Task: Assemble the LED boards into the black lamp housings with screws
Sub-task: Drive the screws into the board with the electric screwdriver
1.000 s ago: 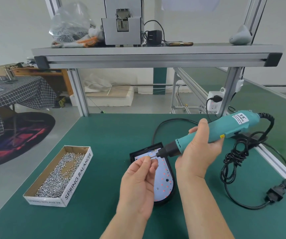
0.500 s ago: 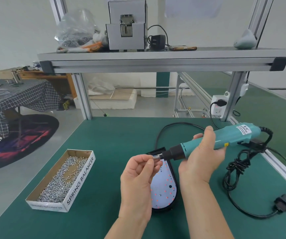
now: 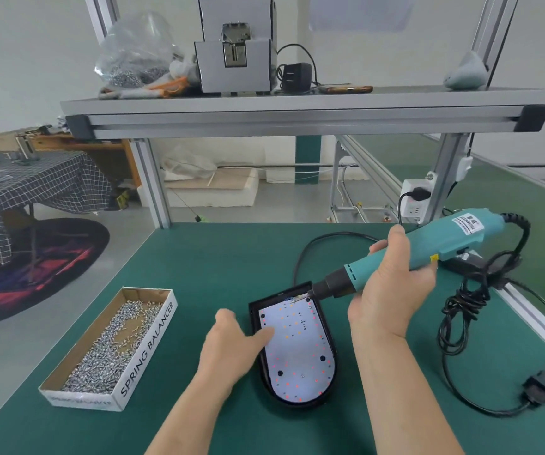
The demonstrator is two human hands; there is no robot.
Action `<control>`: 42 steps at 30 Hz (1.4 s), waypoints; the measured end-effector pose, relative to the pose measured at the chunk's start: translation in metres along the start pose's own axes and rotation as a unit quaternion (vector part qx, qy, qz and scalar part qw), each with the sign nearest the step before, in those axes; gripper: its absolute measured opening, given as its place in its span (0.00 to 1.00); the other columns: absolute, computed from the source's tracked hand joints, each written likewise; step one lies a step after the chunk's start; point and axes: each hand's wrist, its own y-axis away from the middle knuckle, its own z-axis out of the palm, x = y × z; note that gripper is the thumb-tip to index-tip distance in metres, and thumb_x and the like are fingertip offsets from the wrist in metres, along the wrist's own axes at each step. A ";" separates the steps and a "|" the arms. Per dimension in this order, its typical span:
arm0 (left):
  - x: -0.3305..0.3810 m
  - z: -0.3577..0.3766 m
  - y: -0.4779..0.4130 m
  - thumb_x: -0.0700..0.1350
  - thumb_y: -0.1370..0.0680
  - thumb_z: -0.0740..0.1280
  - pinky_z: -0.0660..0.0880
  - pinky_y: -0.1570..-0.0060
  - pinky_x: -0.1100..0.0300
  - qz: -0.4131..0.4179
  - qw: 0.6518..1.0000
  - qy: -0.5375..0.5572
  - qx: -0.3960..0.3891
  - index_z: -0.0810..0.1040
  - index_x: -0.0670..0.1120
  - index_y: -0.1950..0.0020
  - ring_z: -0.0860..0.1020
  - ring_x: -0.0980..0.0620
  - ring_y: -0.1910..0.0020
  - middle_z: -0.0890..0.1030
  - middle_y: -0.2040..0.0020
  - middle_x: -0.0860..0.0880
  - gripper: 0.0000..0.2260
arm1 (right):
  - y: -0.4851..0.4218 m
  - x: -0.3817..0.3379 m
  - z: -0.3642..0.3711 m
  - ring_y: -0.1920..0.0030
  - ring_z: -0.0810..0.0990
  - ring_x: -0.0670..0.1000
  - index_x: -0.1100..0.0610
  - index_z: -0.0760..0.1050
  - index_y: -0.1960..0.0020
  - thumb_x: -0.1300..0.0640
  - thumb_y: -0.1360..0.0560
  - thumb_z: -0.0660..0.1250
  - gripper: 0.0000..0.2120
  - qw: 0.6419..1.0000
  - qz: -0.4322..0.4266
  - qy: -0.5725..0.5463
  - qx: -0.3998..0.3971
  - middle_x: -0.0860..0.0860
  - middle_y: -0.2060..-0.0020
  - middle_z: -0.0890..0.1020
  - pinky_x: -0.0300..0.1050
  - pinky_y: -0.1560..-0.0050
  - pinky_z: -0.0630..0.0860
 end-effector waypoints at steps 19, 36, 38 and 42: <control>0.016 0.035 -0.023 0.47 0.38 0.73 0.80 0.42 0.42 0.001 0.974 0.182 -0.136 0.82 0.42 0.49 0.86 0.44 0.51 0.87 0.54 0.48 0.19 | -0.013 0.044 0.015 0.70 0.76 0.48 0.50 0.73 0.57 0.48 0.27 0.70 0.08 0.955 -0.184 0.152 -0.179 0.45 0.70 0.78 0.41 0.65 0.74; 0.015 0.037 -0.025 0.49 0.40 0.72 0.80 0.44 0.42 0.002 0.976 0.181 -0.125 0.82 0.46 0.53 0.85 0.45 0.52 0.87 0.57 0.50 0.17 | -0.009 0.079 0.027 0.71 0.75 0.50 0.59 0.72 0.57 0.49 0.27 0.70 0.14 0.934 -0.197 0.209 -0.212 0.51 0.68 0.77 0.43 0.67 0.74; 0.016 0.037 -0.025 0.49 0.40 0.72 0.80 0.44 0.41 0.001 0.976 0.181 -0.123 0.82 0.46 0.54 0.85 0.44 0.52 0.87 0.57 0.50 0.16 | -0.009 0.079 0.027 0.72 0.74 0.49 0.59 0.71 0.57 0.48 0.27 0.70 0.15 0.932 -0.198 0.210 -0.219 0.51 0.69 0.77 0.40 0.69 0.73; 0.015 0.037 -0.025 0.49 0.40 0.72 0.80 0.44 0.40 0.002 0.976 0.182 -0.123 0.82 0.44 0.53 0.85 0.42 0.51 0.87 0.55 0.48 0.18 | -0.006 0.081 0.025 0.73 0.73 0.50 0.60 0.70 0.58 0.48 0.27 0.69 0.16 0.926 -0.196 0.220 -0.238 0.51 0.71 0.75 0.44 0.70 0.73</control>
